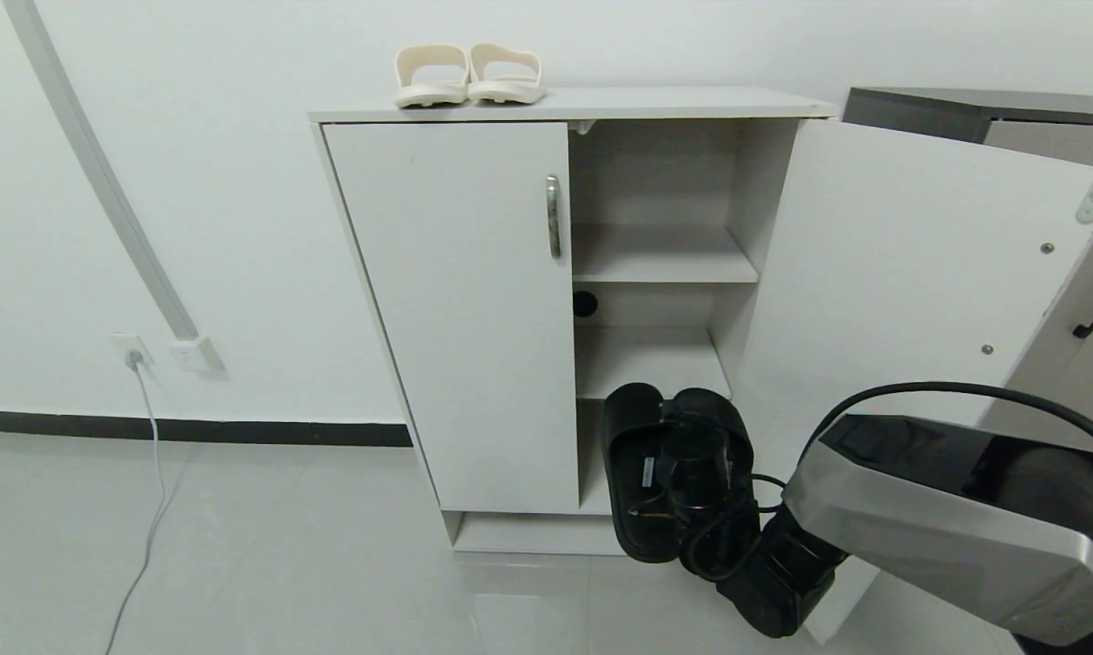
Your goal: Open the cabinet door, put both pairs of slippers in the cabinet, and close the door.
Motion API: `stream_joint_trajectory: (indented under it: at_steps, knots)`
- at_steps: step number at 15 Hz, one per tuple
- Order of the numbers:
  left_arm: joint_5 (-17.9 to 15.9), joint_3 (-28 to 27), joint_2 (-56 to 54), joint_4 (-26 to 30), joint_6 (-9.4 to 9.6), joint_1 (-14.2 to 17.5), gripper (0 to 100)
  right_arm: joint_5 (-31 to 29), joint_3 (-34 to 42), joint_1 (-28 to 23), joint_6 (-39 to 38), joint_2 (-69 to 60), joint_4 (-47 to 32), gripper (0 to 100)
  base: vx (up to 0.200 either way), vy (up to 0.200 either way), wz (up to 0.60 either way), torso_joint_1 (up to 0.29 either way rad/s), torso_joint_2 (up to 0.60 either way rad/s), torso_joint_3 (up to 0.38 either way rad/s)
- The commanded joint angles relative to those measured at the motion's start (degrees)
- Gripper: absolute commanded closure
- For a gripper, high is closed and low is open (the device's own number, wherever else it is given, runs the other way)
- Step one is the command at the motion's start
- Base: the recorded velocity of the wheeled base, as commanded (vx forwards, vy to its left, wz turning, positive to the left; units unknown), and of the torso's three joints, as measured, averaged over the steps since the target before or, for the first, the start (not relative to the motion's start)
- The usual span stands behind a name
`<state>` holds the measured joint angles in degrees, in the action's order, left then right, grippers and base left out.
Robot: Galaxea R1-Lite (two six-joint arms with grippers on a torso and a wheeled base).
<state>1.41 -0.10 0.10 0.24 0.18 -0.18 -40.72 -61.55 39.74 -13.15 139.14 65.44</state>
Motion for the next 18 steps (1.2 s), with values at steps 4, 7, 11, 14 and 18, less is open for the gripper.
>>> stream_joint_trajectory:
  at_steps: [4,7,11,14,18]
  knots:
    - [-0.2,0.0,0.1,0.0,-0.01,0.1,100,0.2,-0.7,-0.8,0.0,2.0,0.8,100,0.0,0.0,0.0,0.0,0.0,-0.066]
    - [-0.2,0.0,0.1,0.0,-0.01,0.0,100,0.2,-0.8,-0.8,0.0,2.8,0.9,100,0.0,0.0,0.0,0.001,0.0,-0.191]
    - [-0.2,0.0,0.0,0.0,-0.01,0.1,100,-0.2,-0.9,-0.5,0.0,3.0,0.8,100,0.0,0.0,0.0,0.002,0.0,-0.193]
    - [-0.1,0.0,0.1,-0.1,-0.01,0.1,100,-2.5,-0.8,0.1,1.3,3.5,5.1,100,0.0,0.0,0.0,0.005,0.01,-0.123]
    - [-0.1,0.0,0.1,0.0,-0.09,0.0,100,-2.7,-0.7,-0.5,8.8,5.8,16.6,100,0.0,0.0,0.0,0.0,0.0,0.0]
